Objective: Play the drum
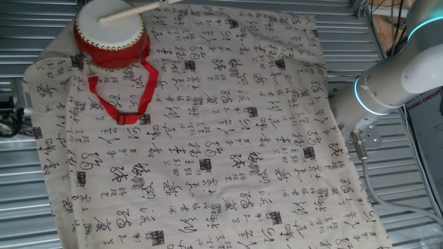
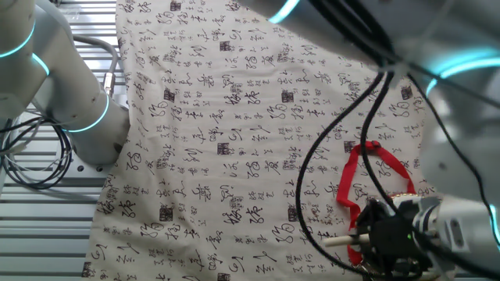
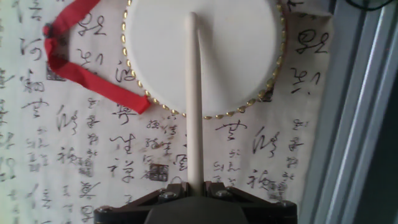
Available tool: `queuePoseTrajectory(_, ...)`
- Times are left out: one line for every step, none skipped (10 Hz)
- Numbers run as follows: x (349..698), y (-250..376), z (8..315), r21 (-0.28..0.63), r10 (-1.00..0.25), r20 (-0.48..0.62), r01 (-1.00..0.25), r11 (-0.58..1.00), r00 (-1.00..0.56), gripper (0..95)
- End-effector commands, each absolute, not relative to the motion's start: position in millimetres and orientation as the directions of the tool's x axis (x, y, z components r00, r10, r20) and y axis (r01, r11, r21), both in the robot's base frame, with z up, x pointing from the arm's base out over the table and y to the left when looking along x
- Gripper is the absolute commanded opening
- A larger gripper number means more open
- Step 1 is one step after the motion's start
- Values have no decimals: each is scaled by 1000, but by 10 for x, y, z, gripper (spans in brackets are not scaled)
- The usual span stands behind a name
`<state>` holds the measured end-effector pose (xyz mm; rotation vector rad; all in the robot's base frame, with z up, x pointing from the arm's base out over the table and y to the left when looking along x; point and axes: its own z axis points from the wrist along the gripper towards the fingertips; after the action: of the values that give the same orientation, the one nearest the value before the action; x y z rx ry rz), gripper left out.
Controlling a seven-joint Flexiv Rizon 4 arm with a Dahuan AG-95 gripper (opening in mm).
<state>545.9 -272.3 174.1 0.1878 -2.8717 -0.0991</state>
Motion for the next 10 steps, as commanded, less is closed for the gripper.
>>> queuePoseTrajectory(5428,-2727,1759,-23,-124,118,-128,992,-985,0)
queuePoseTrajectory(5421,-2729,1782,-33,-122,107,-126,991,-987,0)
queuePoseTrajectory(5419,-2730,1794,-33,-123,104,-127,991,-987,0)
queuePoseTrajectory(5415,-2735,1816,-32,-124,99,-128,991,-987,0)
queuePoseTrajectory(5412,-2735,1826,-34,-123,97,-127,991,-988,0)
queuePoseTrajectory(5403,-2729,1848,-40,-119,92,-124,992,-989,0)
queuePoseTrajectory(5397,-2725,1862,-41,-118,87,-122,992,-989,0)
queuePoseTrajectory(5393,-2724,1874,-44,-114,80,-118,992,-990,0)
queuePoseTrajectory(5390,-2722,1880,-43,-109,74,-112,993,-991,0)
queuePoseTrajectory(5386,-2724,1891,-45,-105,66,-108,993,-992,0)
